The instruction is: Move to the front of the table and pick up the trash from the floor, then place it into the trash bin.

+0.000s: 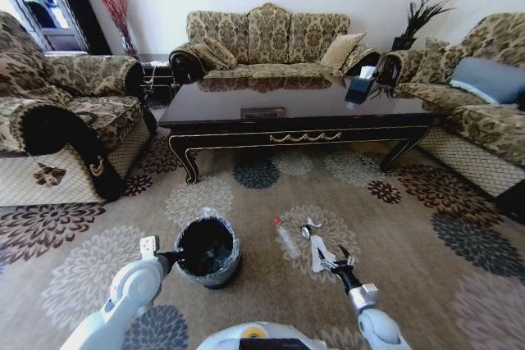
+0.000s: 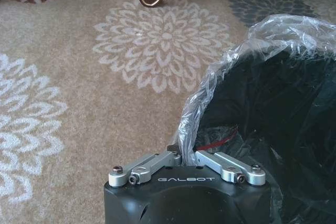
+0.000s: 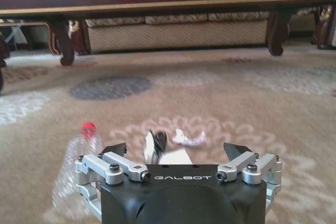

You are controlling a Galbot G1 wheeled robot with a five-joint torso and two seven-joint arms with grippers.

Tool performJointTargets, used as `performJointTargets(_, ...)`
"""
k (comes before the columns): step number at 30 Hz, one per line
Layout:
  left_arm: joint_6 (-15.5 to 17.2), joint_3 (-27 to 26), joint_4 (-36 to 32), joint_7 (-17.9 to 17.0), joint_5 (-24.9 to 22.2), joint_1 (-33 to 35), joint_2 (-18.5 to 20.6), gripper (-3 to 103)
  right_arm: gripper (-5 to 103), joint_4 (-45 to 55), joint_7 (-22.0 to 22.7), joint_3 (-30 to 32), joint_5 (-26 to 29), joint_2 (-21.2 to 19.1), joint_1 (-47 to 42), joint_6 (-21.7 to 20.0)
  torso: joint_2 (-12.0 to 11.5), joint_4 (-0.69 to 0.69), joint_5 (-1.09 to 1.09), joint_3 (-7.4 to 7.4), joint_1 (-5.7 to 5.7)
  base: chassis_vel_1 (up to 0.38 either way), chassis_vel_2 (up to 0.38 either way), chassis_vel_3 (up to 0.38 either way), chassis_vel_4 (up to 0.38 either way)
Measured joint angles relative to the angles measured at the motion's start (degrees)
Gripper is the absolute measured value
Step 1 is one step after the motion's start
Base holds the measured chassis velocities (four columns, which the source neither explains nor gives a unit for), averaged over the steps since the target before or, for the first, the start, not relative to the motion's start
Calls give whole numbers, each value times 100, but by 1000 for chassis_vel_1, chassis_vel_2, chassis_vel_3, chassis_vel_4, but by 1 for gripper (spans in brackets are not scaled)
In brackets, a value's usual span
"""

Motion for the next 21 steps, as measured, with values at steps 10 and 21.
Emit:
performJointTargets(10, -2, 38, -61, 4, 5, 49, -46, 0, 103, -1306, -6, -52, -109, 37, 586, 53, 0, 0, 0, 0, 0, 0, 0, 0, 0)
performJointTargets(21, -5, 90, -60, 4, 70, 62, -55, 0, 68, -1555, -15, -88, -193, 66, 778, 183, 0, 0, 0, 0, 0, 0, 0, 0, 0)
